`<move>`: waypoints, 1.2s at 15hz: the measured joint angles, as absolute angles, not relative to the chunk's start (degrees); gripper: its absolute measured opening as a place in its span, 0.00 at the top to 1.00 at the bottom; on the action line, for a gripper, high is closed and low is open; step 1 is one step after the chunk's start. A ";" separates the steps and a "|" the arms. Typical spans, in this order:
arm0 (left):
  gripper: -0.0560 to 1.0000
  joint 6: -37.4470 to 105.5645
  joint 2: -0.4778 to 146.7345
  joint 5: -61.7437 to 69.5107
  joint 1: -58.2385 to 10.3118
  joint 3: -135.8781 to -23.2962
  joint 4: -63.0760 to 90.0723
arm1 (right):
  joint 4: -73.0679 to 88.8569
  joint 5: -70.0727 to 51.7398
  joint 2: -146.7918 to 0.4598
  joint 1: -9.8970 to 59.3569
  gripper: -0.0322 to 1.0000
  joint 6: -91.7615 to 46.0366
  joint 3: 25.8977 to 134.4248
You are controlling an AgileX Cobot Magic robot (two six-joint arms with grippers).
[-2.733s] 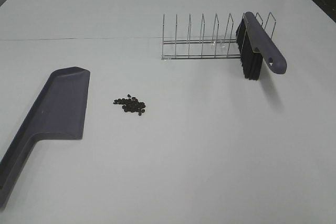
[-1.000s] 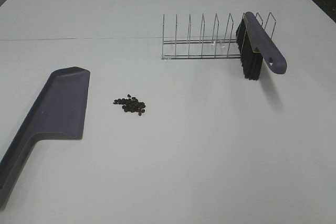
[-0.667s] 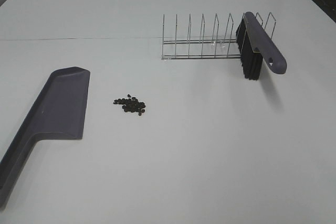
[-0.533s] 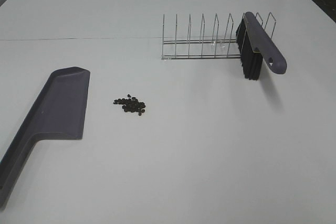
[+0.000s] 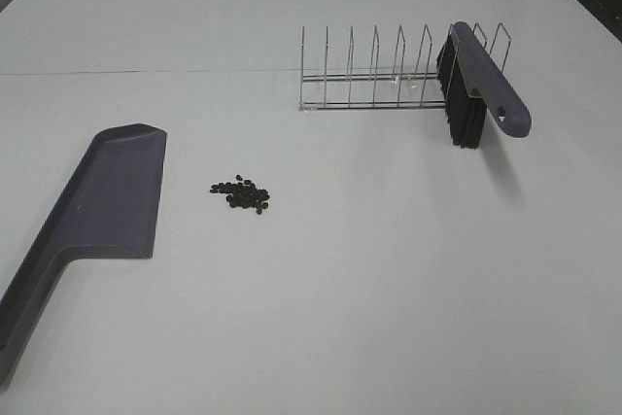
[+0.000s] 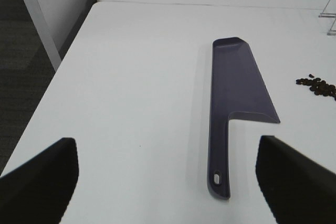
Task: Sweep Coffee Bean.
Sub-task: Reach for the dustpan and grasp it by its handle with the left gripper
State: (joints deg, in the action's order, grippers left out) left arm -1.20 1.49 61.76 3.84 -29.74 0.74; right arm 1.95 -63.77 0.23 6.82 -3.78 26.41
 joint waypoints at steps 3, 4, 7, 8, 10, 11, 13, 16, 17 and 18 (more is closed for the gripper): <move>0.18 -1.32 7.45 61.76 3.84 -29.74 0.74 | 1.95 -63.77 0.23 6.82 0.24 -3.78 26.41; 0.18 -1.32 13.64 61.76 3.84 -29.74 0.74 | 1.95 -63.77 0.23 6.82 0.24 -3.78 26.41; 0.18 -1.32 23.15 61.76 3.84 -29.74 0.74 | 1.95 -63.77 0.23 6.82 0.24 -3.78 26.41; 0.18 -1.20 26.36 61.65 3.84 -29.74 0.74 | 1.95 -63.77 0.23 6.82 0.24 -3.78 26.41; 0.18 -1.20 30.60 61.65 3.84 -29.74 0.74 | 1.95 -63.77 0.23 6.82 0.24 -3.78 26.41; 0.18 -1.20 33.52 61.59 3.84 -29.74 0.74 | 1.95 -63.77 0.23 6.82 0.24 -3.78 26.41; 0.18 -1.20 37.30 61.54 3.84 -29.74 0.74 | 1.95 -63.77 0.23 6.82 0.24 -3.78 26.41; 0.18 -1.20 46.87 58.44 3.84 -33.75 3.84 | 1.95 -63.77 0.23 6.82 0.24 -3.78 26.41; 0.18 -1.15 49.90 57.12 3.84 -34.61 4.47 | 1.95 -63.77 0.23 6.82 0.24 -3.78 26.41; 0.18 -1.09 51.51 56.38 3.84 -35.07 4.76 | 1.95 -63.77 0.23 6.82 0.24 -3.78 26.41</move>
State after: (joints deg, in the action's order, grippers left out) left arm -1.09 51.51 56.38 3.84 -35.07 4.76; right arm 1.95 -63.77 0.23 6.82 -3.78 26.41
